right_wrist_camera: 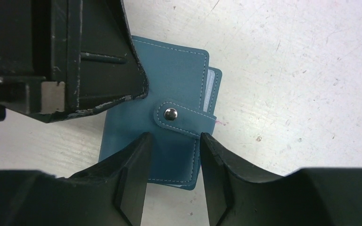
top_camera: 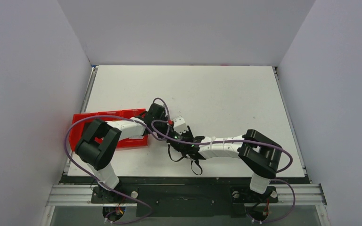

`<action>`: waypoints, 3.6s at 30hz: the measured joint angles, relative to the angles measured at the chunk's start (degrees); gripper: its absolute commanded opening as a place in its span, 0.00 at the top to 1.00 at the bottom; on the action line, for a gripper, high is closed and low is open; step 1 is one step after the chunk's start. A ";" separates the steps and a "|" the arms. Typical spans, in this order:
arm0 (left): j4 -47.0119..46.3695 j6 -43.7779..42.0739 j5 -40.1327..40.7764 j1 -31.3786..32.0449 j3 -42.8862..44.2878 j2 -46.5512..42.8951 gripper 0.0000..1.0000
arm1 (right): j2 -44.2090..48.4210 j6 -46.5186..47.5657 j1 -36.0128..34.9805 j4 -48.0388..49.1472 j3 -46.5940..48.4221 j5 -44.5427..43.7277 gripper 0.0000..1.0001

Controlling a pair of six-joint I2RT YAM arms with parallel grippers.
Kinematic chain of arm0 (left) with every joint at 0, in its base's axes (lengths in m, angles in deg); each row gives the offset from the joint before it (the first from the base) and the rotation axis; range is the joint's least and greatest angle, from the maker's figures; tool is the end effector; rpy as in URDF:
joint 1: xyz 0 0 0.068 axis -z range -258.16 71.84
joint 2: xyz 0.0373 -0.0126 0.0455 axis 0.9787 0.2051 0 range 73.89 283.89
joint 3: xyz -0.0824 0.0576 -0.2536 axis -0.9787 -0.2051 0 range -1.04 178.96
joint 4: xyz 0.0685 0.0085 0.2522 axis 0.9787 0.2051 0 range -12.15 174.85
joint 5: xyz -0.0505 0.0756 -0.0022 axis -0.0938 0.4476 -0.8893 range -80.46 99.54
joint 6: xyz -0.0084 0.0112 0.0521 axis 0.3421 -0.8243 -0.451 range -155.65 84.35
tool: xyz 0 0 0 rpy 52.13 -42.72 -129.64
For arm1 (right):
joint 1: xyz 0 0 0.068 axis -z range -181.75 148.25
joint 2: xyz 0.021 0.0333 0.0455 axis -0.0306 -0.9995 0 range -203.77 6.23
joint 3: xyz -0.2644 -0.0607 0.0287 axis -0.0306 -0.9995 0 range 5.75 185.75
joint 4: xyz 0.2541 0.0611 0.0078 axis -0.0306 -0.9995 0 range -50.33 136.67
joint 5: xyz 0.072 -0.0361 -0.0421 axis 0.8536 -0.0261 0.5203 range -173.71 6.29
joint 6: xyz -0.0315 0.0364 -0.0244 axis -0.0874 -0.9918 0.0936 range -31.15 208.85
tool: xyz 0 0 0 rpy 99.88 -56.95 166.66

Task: Take the credit cards out of the card holder
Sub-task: Open the card holder at the center of the board.

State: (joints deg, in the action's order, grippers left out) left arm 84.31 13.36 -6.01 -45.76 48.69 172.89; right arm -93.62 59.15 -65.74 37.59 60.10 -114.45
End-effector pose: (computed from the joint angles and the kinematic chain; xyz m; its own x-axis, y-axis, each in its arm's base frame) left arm 0.2715 -0.1837 0.1382 -0.9436 -0.2624 -0.2021 -0.1044 0.8147 -0.5705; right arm 0.1655 0.2979 0.1556 -0.6287 -0.3175 -0.7098 -0.3810 0.9215 -0.0747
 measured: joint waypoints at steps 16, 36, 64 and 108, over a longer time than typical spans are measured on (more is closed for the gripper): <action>-0.31 -0.35 -1.88 -0.79 0.02 0.57 1.00 | -4.39 0.94 -0.48 0.87 3.56 -4.63 0.75; 0.35 -0.42 -2.05 -0.98 0.72 1.11 1.00 | -0.37 -5.38 6.45 5.20 -0.13 7.93 1.00; 3.08 -2.86 3.08 2.08 2.23 -0.09 0.89 | 17.25 -19.23 23.37 6.97 -8.46 26.99 1.00; 13.66 -5.68 8.46 3.30 2.27 -6.08 1.00 | 4.17 -15.23 8.39 -0.59 -2.82 11.58 1.00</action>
State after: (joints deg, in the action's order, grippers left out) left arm 97.97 7.68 2.45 -42.46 50.97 166.82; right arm -89.45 43.92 -57.34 37.00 57.28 -102.87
